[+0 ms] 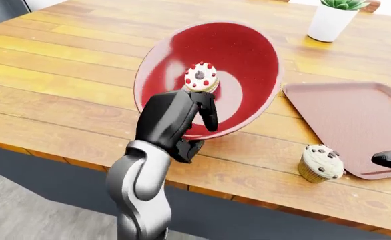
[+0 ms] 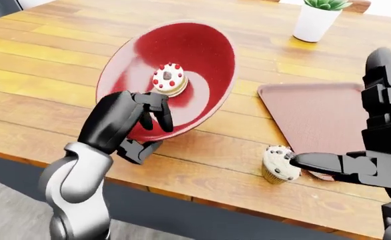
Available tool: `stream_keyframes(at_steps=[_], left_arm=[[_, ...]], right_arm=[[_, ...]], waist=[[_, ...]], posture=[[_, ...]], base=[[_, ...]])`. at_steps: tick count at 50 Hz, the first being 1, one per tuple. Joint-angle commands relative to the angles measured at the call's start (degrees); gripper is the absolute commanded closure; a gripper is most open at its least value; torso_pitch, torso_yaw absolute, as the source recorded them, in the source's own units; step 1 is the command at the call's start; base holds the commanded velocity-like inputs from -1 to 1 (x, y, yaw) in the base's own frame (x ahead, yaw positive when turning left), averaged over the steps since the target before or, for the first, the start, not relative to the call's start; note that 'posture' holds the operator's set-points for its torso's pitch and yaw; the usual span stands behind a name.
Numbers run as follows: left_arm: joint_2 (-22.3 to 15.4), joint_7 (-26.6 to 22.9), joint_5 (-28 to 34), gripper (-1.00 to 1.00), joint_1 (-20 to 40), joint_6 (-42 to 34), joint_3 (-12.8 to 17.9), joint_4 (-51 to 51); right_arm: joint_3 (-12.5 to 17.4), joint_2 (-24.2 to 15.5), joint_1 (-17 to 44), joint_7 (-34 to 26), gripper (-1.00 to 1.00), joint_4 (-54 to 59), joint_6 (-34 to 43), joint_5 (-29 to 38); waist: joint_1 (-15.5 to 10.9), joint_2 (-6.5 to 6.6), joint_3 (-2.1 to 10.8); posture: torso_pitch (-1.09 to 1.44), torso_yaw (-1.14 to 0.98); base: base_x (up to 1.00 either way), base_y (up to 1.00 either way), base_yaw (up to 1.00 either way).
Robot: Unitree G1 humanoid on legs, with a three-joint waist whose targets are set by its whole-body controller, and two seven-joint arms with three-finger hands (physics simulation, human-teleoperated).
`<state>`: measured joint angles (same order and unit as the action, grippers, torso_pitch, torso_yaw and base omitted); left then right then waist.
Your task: Pick up the bowl with cake and place it on the tray. Pick up the cupcake and place it on the tray.
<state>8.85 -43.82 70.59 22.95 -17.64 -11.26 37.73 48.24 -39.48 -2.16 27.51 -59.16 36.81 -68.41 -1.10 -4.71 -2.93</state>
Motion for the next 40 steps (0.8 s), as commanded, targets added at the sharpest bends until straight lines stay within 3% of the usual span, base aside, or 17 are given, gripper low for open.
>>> stream_keyframes(at_steps=[1,5,12,15,18,26,32,40], left_arm=[[0.11,-2.77,1.00,1.00,2.33,-0.67,-0.03,4.57],[-0.70,-6.27,1.29,1.00,2.21,-1.95,0.69,7.49],[-1.04,-10.80,3.11,1.00,2.97,-2.60,0.90,10.56],[-0.95,-11.59,3.55,1.00,3.21,-2.60,1.08,11.09],[-1.08,-12.37,3.77,1.00,3.75,-2.86,1.54,11.56],[-2.09,-15.48,4.49,1.00,5.17,-3.01,2.41,12.82],[-2.38,-17.08,4.91,1.00,6.82,-3.32,3.32,12.75],[-2.41,-17.66,5.37,1.00,6.82,-3.34,3.26,12.99]], right_arm=[[5.50,-3.74,0.65,0.17,-1.00,-0.84,0.99,-5.43],[13.72,-8.59,1.23,-2.53,-1.00,-0.84,8.08,-11.76],[24.73,-14.56,2.22,-11.69,-1.00,-0.63,16.99,-12.17],[26.52,-17.16,3.30,-14.97,-1.00,-0.12,19.66,-9.87],[25.75,-18.97,4.64,-18.40,-1.00,-0.77,22.09,-5.97],[16.75,-26.19,6.47,-26.32,-1.00,-0.84,23.85,6.97],[14.70,-30.90,10.76,-33.37,-1.00,-0.84,28.52,13.22],[9.14,-33.13,8.17,-45.53,-1.00,-0.84,23.89,28.82]], waist=[[-0.06,-0.36,1.16],[-0.12,-0.48,0.83],[-0.30,-0.89,0.42],[-0.37,-0.94,0.10],[-0.34,-0.96,-0.12],[-0.25,-0.82,-0.22],[-0.38,-0.67,-0.43],[-0.27,-0.60,-0.62]], posture=[[0.00,0.00],[0.00,0.00],[0.00,0.00],[0.00,0.00],[0.00,0.00],[0.00,0.00],[0.00,0.00],[0.00,0.00]], base=[[0.00,0.00,0.00],[0.00,0.00,0.00],[0.00,0.00,0.00],[0.00,0.00,0.00],[0.00,0.00,0.00],[0.00,0.00,0.00],[0.00,0.00,0.00],[0.00,0.00,0.00]])
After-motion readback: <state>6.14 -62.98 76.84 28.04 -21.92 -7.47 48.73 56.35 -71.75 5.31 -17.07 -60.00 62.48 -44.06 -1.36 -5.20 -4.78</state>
